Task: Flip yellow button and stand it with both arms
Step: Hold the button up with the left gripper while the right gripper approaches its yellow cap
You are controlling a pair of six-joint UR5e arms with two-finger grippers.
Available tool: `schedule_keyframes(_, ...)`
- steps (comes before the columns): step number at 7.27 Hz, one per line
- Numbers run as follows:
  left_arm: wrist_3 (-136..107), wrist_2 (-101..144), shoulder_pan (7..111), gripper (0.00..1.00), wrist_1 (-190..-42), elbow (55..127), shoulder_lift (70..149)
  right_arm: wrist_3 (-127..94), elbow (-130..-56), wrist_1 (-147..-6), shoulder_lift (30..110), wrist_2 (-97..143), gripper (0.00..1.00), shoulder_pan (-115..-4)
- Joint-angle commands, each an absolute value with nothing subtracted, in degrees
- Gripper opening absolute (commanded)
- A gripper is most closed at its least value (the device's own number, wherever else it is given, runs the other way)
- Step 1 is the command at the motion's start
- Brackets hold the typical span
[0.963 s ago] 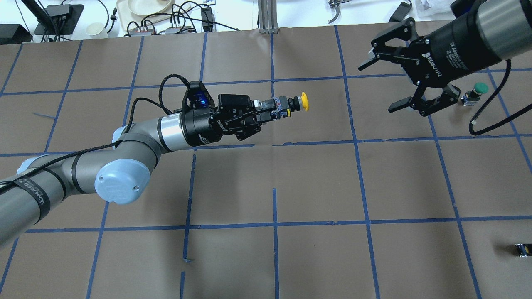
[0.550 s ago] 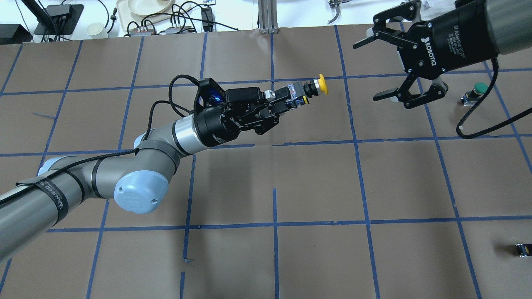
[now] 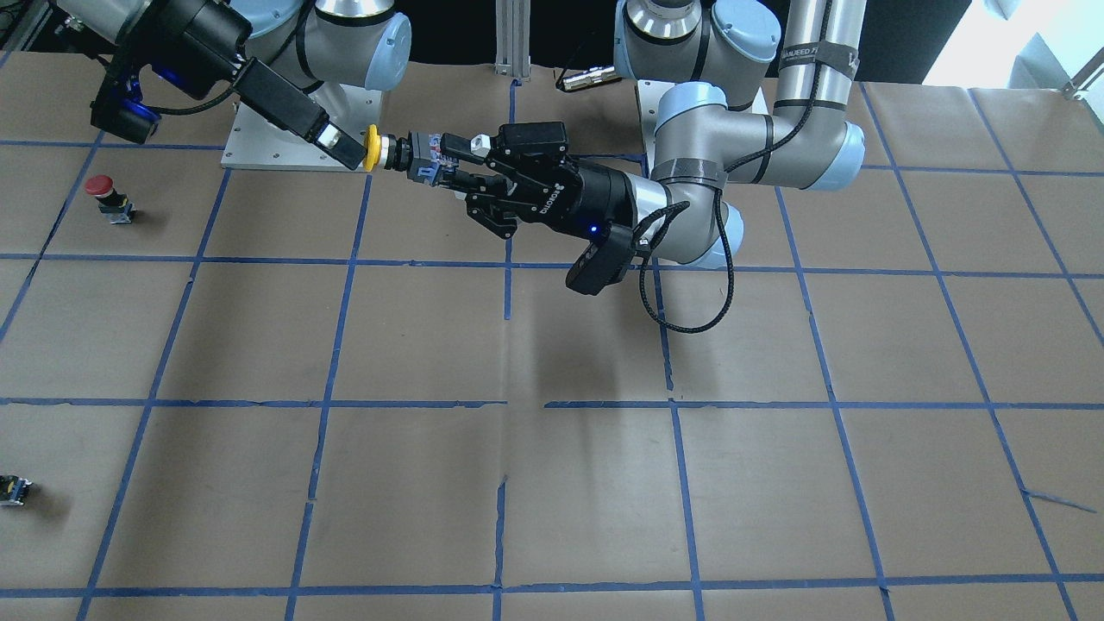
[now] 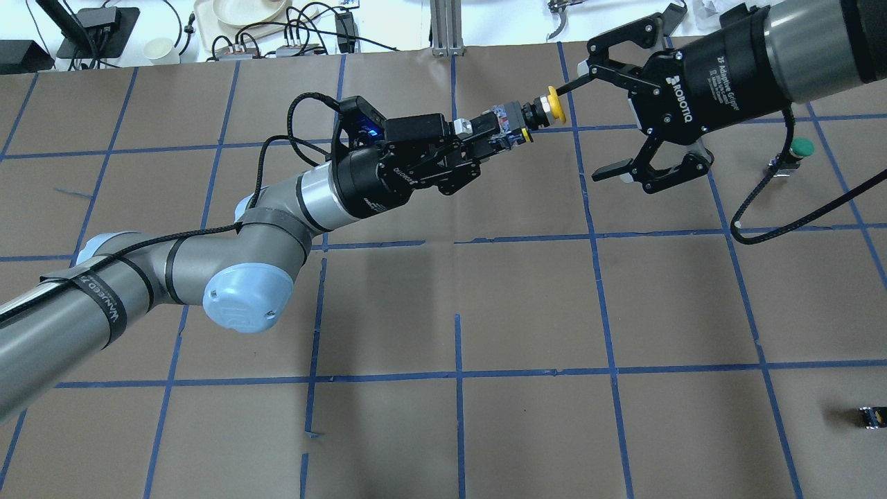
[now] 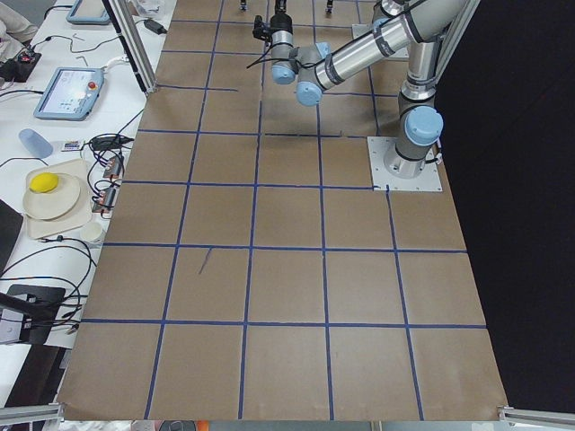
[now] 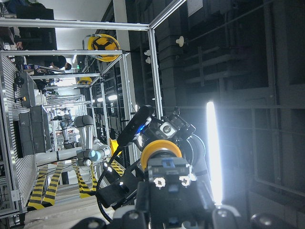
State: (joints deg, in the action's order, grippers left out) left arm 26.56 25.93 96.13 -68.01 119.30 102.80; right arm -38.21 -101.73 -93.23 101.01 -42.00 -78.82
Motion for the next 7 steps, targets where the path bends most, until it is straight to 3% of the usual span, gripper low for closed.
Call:
schedule_keyframes(1, 26.63, 25.93, 96.77, 0.12, -67.94, 119.00, 102.92, -38.67, -99.59, -93.78, 100.90, -38.77, 1.00, -79.19)
schedule_keyframes(3, 26.54, 25.93, 96.77, 0.13, -67.94, 119.00, 102.92, -38.58, -100.10, -93.78, 100.90, -38.58, 0.97, -79.19)
schedule_keyframes(5, 26.63, 25.93, 96.77, 0.14, -67.94, 119.00, 102.92, -38.49, -100.37, -93.78, 100.72, -38.76, 0.83, -79.19)
schedule_keyframes(7, 26.63, 25.93, 96.77, 0.16, -67.94, 119.00, 102.92, -38.50, -100.37, -93.34, 100.72, -39.11, 0.48, -79.19)
